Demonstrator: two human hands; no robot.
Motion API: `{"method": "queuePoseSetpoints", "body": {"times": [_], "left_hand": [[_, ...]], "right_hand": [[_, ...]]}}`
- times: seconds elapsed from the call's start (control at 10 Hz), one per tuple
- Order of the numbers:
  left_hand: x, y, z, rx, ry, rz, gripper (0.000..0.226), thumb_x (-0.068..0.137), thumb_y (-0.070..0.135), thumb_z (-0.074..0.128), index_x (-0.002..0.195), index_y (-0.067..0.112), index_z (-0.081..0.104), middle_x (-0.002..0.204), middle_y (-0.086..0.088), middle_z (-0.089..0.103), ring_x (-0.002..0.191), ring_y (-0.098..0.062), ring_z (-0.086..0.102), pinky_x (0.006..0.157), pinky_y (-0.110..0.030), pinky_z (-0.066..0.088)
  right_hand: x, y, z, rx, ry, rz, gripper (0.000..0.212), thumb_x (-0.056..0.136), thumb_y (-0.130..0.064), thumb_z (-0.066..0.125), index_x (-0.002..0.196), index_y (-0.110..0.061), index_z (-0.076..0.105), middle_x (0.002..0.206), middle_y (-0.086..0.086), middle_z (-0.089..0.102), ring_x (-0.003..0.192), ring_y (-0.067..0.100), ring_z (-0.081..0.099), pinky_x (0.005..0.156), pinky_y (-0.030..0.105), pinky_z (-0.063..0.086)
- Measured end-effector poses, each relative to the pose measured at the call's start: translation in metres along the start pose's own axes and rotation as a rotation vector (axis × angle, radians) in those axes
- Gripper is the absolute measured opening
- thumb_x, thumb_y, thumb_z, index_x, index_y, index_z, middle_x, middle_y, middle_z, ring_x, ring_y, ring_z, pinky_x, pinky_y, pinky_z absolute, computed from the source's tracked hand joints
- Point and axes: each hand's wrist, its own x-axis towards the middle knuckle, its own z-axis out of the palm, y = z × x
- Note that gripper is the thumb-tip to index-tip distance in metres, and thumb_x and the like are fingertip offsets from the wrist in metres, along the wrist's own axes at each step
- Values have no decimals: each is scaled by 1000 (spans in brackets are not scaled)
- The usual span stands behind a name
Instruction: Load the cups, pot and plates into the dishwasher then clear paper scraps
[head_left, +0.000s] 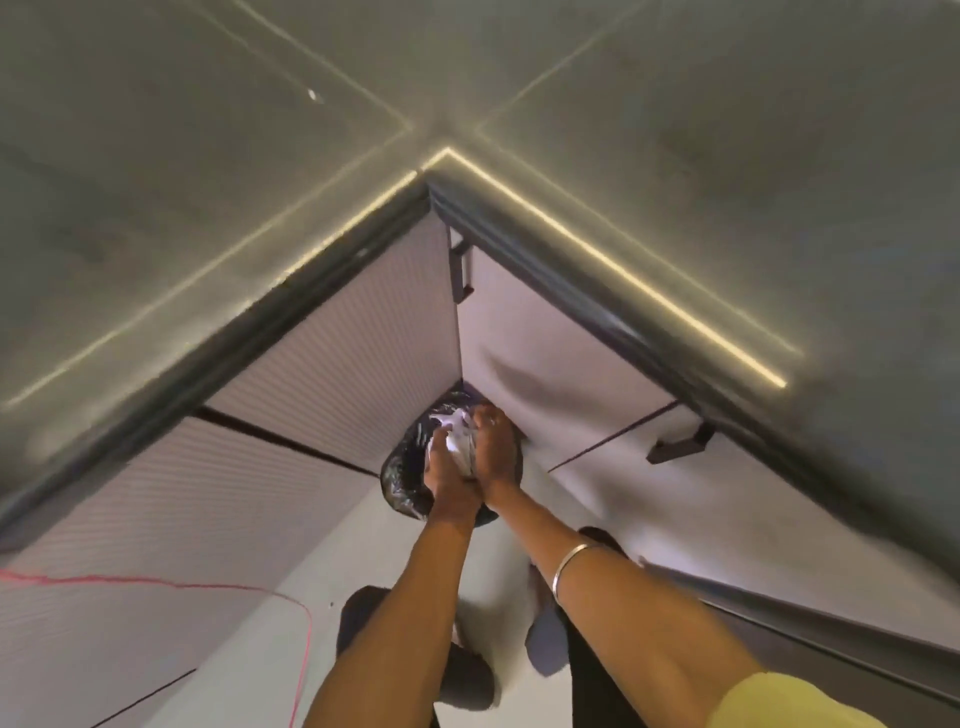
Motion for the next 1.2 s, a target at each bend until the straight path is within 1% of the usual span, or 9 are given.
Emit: {"method": "queuePoseSetpoints", "body": {"times": [0.2, 0.3, 0.5, 0.6, 0.7, 0.8, 0.9, 1.0, 1.2], "left_hand": [[106, -60, -20, -82, 139, -124, 61, 50, 45, 83, 101, 13, 73, 96, -9, 74, 81, -28, 71, 81, -45, 59], [133, -71, -24, -108, 205, -179, 45, 62, 43, 84, 94, 15, 71, 84, -4, 71, 71, -24, 67, 74, -37, 58], [187, -82, -35, -141, 53, -204, 75, 57, 50, 85, 120, 13, 67, 105, -5, 73, 90, -22, 72, 81, -39, 60], [155, -58, -28, -236, -4, -214, 44, 83, 46, 64, 113, 14, 68, 100, -7, 72, 87, -27, 68, 71, -37, 55], [142, -47, -32, -348, 7, -288, 54, 88, 52, 51, 127, 16, 61, 124, -10, 62, 112, -33, 58, 88, -44, 41], [115, -34, -34, -364, -2, -312, 57, 95, 50, 41, 135, 10, 49, 125, -10, 53, 127, -36, 46, 105, -54, 34], [90, -21, -35, -182, 0, -259, 43, 98, 38, 42, 123, 5, 54, 109, -8, 54, 107, -28, 54, 94, -41, 45], [63, -19, -46, 115, 26, -159, 24, 98, 32, 48, 106, 13, 60, 101, -3, 57, 77, -16, 53, 62, -27, 40], [-2, 2, -52, 565, 57, 3, 41, 101, 19, 42, 135, -2, 51, 139, -20, 52, 125, -33, 51, 93, -38, 44]], "right_hand": [[71, 129, 27, -14, 58, 143, 9, 94, -29, 57, 90, -26, 64, 92, -8, 68, 86, 14, 65, 82, 35, 54], [100, 170, 37, -11, 51, 183, 28, 81, -42, 53, 98, -24, 64, 95, -8, 69, 87, 13, 67, 84, 40, 55], [162, 247, 47, -4, -69, 247, 38, 74, -61, 48, 98, -38, 68, 100, -5, 71, 95, 19, 68, 89, 48, 55], [138, 208, 38, 30, -161, 353, 34, 81, -64, 48, 99, -42, 65, 114, 2, 68, 102, 21, 65, 93, 55, 52], [114, 174, 26, 62, -226, 440, 28, 94, -58, 42, 106, -38, 57, 114, 4, 66, 98, 26, 64, 81, 57, 55], [104, 163, 16, 89, -249, 486, 62, 80, -72, 43, 133, -38, 47, 132, 4, 57, 107, 32, 62, 65, 53, 60], [85, 143, 9, 51, -251, 466, 57, 91, -65, 40, 140, -36, 39, 142, 3, 48, 121, 33, 54, 67, 48, 58], [60, 113, -3, 4, -234, 468, 48, 99, -54, 40, 141, -32, 43, 134, -4, 49, 120, 24, 50, 84, 48, 48], [20, 73, -21, -367, -166, 282, 42, 102, -30, 34, 130, -9, 56, 131, 13, 59, 122, 32, 55, 96, 35, 44]]}}
